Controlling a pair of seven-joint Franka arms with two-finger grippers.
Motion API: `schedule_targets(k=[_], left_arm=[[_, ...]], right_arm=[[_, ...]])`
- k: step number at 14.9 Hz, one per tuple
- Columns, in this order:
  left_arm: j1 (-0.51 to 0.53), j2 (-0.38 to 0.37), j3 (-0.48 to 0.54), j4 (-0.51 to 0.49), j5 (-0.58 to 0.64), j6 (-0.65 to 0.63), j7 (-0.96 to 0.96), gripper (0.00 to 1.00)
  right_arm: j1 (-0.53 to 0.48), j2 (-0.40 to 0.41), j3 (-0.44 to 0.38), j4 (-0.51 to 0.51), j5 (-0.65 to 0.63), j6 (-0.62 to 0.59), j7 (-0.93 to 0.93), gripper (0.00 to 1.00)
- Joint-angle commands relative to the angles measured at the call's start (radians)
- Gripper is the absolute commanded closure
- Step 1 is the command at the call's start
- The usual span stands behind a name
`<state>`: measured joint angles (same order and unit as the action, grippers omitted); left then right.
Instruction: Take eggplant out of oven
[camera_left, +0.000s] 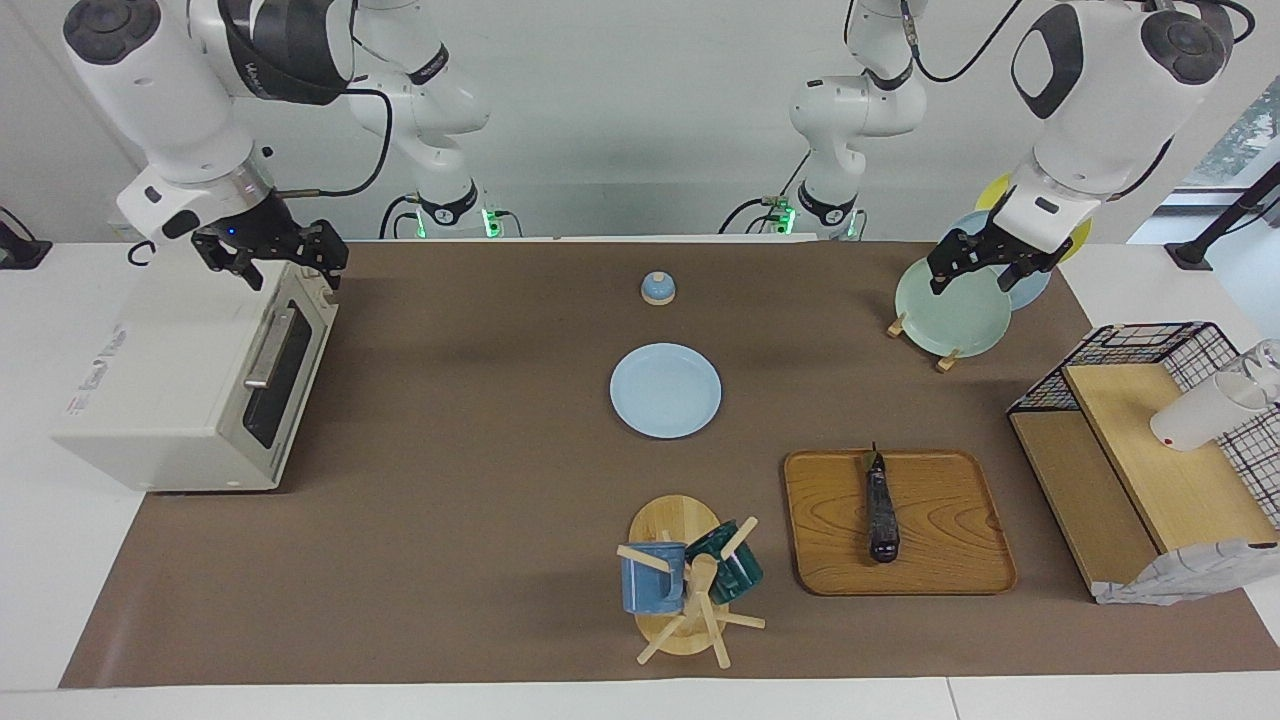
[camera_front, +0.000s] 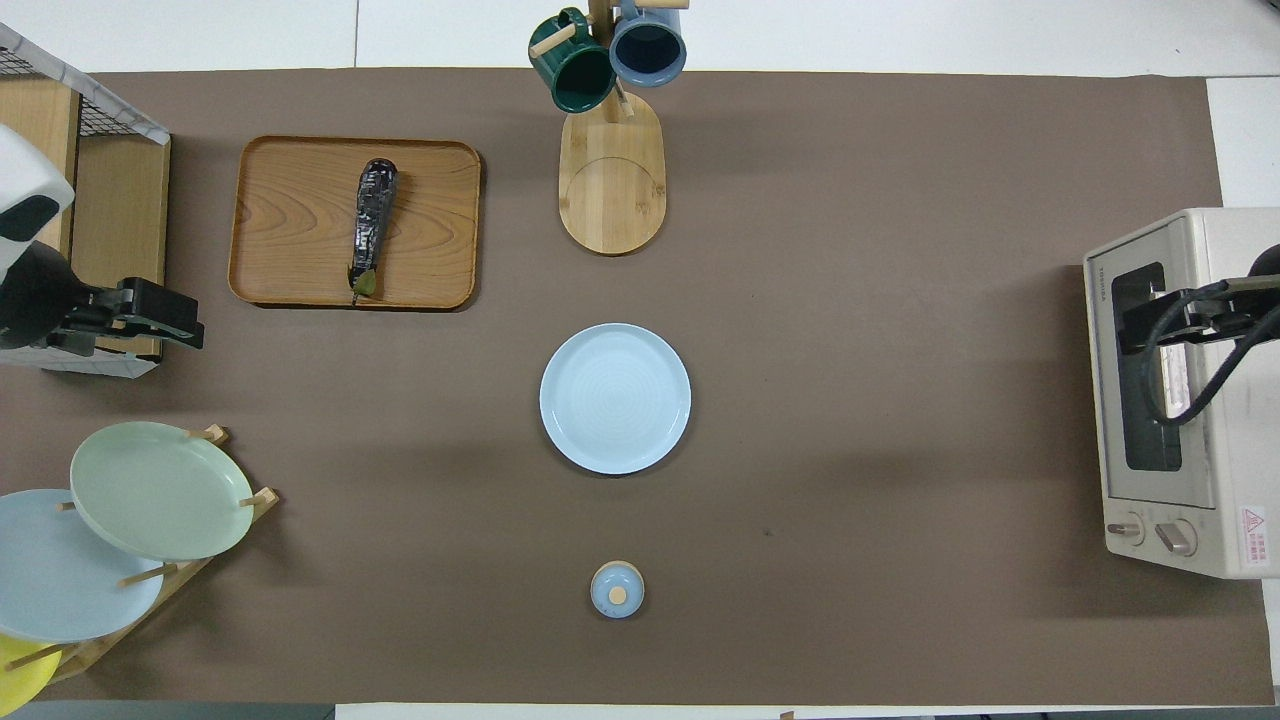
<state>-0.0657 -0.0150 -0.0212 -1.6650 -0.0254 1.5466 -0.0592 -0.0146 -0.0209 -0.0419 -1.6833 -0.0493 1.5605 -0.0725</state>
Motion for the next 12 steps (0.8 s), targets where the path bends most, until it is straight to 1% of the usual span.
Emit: schedule_targets(k=[1, 3, 4, 9, 12], left_arm=[[0.033, -0.02, -0.035, 0.019, 0.024, -0.058, -0.007, 0.0], [0.091, -0.008, -0.095, 0.044, 0.022, -0.06, -0.007, 0.0], [0.098, -0.01, -0.111, 0.041, 0.022, -0.054, -0.01, 0.0], [0.084, -0.01, -0.109, 0.033, 0.019, -0.04, -0.011, 0.0], [0.095, -0.01, -0.109, 0.031, 0.019, -0.037, -0.01, 0.0]], right_arm=[[-0.004, -0.014, 0.004, -0.015, 0.006, 0.0, 0.011, 0.0], [-0.002, -0.016, 0.004, -0.016, 0.006, -0.004, 0.008, 0.0], [-0.001, -0.016, 0.007, -0.016, 0.006, 0.0, 0.01, 0.0], [-0.004, -0.022, 0.016, -0.022, 0.005, 0.0, 0.01, 0.0], [-0.008, -0.022, 0.014, -0.022, 0.005, 0.0, 0.01, 0.0]])
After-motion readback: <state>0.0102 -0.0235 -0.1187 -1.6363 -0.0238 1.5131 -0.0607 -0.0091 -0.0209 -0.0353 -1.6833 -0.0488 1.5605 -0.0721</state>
